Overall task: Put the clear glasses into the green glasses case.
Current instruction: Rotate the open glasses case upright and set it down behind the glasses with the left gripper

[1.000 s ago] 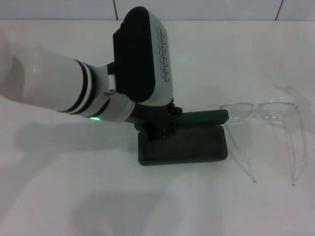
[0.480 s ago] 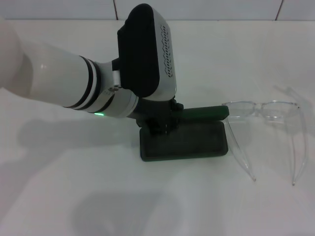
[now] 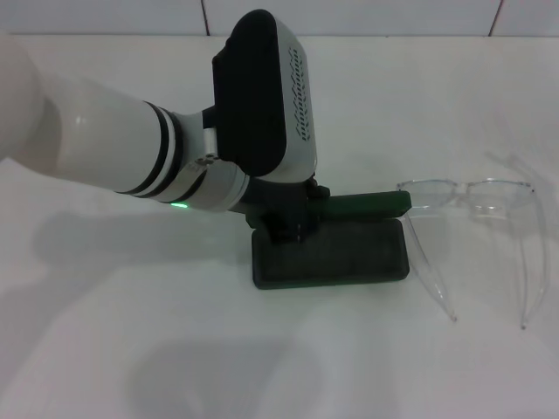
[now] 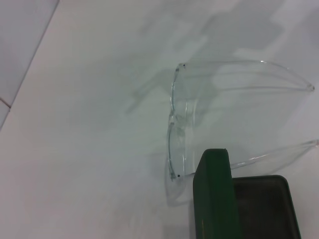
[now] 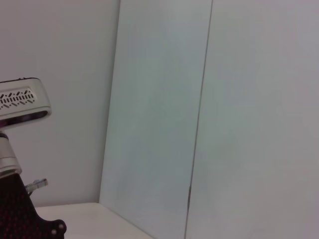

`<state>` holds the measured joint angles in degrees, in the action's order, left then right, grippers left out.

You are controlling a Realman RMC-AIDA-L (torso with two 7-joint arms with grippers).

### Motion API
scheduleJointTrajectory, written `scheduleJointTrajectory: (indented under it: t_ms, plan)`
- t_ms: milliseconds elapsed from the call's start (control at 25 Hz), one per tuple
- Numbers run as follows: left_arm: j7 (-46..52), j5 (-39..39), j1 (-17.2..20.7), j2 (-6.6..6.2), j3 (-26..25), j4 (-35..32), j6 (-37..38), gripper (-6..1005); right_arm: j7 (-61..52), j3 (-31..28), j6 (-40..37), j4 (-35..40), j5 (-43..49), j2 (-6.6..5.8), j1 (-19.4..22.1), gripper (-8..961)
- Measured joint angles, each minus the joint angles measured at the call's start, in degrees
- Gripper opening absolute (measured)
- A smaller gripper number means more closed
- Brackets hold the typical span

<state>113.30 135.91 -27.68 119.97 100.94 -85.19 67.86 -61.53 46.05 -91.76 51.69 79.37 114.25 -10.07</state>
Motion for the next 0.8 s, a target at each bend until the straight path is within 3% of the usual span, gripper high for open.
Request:
scheduleJointTrajectory:
  t_ms: [800]
  plan:
    - [0.2, -0.3, 0.2, -0.01, 0.5, 0.0, -1.0, 231, -0.2, -1.7, -1.5, 0.1, 0.0, 0.00, 0.1, 869]
